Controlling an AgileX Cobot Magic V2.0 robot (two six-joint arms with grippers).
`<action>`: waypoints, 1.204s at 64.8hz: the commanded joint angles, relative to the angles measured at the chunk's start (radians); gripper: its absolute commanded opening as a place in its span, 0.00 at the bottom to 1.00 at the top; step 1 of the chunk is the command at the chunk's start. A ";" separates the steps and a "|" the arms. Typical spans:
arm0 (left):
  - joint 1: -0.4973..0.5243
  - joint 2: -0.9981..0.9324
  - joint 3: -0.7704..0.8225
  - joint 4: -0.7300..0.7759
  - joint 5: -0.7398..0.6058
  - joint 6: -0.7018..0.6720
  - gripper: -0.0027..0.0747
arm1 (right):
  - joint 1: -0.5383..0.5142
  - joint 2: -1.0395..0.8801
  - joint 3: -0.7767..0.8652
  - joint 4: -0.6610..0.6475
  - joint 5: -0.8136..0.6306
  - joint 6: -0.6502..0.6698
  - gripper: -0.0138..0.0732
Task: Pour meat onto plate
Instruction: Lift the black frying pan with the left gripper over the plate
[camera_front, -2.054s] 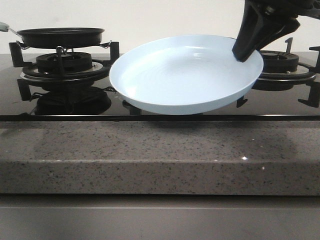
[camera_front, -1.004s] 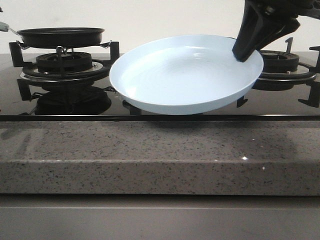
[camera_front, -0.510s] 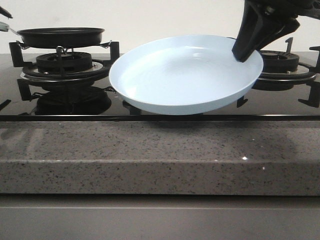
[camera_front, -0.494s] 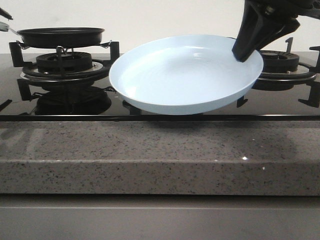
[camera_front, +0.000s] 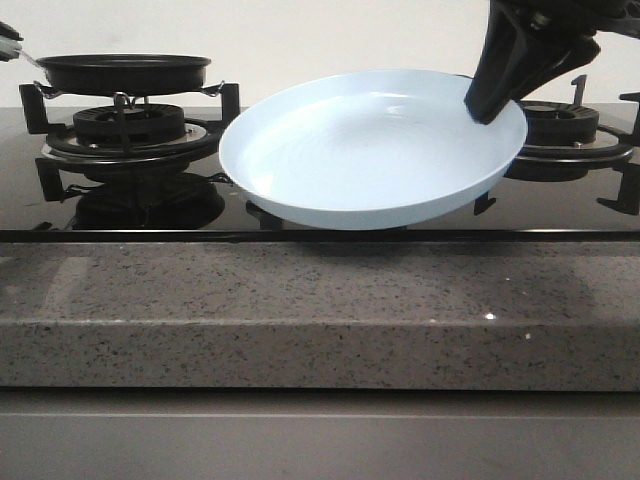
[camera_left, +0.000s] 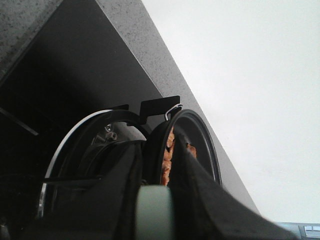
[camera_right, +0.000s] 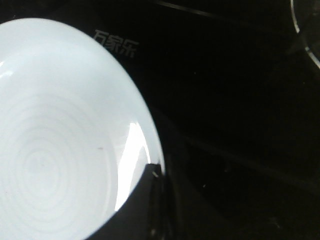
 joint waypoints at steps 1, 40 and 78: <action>0.004 -0.056 -0.029 -0.026 0.011 0.017 0.01 | -0.001 -0.043 -0.029 0.015 -0.050 -0.008 0.08; -0.016 -0.316 0.053 -0.108 0.085 0.199 0.01 | -0.001 -0.043 -0.029 0.015 -0.050 -0.008 0.08; -0.323 -0.534 0.204 -0.139 -0.033 0.494 0.01 | -0.001 -0.043 -0.029 0.015 -0.050 -0.008 0.08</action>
